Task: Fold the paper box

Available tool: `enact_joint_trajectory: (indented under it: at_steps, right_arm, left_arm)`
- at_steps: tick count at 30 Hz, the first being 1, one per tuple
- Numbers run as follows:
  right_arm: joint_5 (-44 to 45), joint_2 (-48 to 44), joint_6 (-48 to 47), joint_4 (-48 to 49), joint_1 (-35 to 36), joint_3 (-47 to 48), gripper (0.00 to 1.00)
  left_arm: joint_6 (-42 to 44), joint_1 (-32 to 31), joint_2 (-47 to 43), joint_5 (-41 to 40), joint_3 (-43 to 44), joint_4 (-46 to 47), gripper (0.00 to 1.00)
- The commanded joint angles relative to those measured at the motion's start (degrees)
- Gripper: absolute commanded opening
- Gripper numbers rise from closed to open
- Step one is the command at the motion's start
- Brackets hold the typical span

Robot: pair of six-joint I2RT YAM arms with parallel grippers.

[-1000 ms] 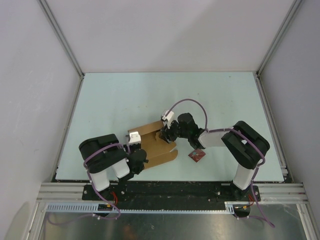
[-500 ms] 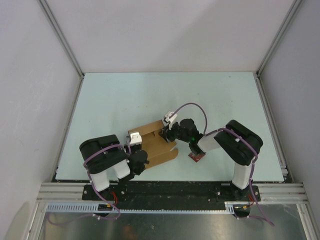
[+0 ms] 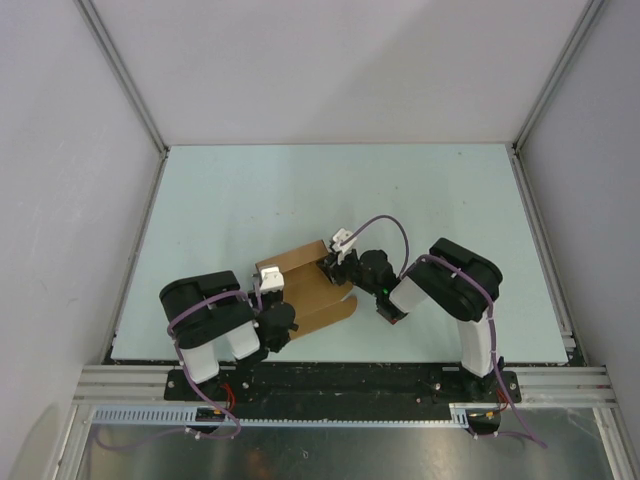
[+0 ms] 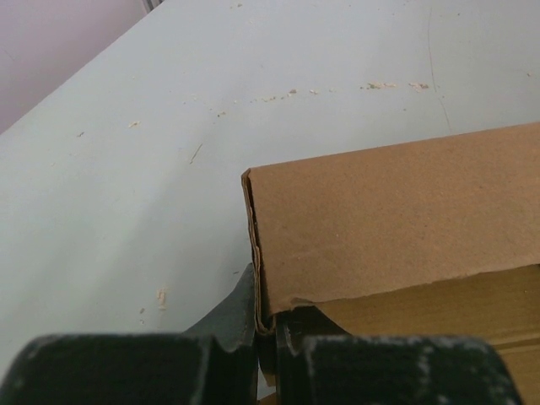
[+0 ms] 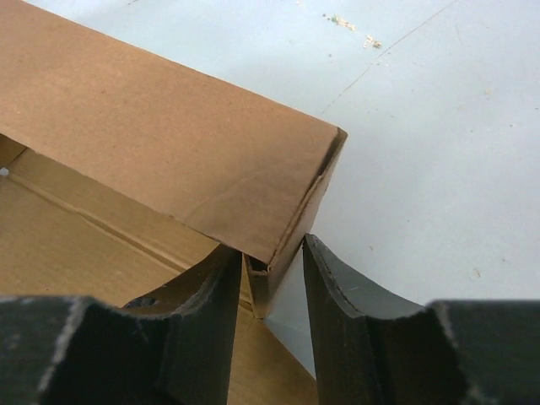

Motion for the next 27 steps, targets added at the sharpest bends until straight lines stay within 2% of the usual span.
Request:
enact_joint_trajectory:
  at_steps: [1, 13, 16, 27]
  right_arm:
    - [0.8, 2.6, 0.9, 12.6, 0.8, -1.1, 0.38]
    - [2.3, 3.6, 0.4, 15.9, 1.8, -1.2, 0.21]
    - [3.6, 3.7, 0.0, 16.2, 2.3, -1.2, 0.20]
    - [8.3, 3.9, -1.6, 17.1, 3.8, -1.2, 0.00]
  left_arm:
    - [0.7, -1.6, -0.7, 0.2, -0.6, 18.6, 0.00]
    - [0.8, -2.7, -0.4, -0.4, -0.4, 18.6, 0.00]
    - [1.0, -3.0, -0.5, -0.7, -0.2, 18.6, 0.00]
    - [1.4, -3.5, -0.4, -1.1, 0.4, 18.6, 0.00]
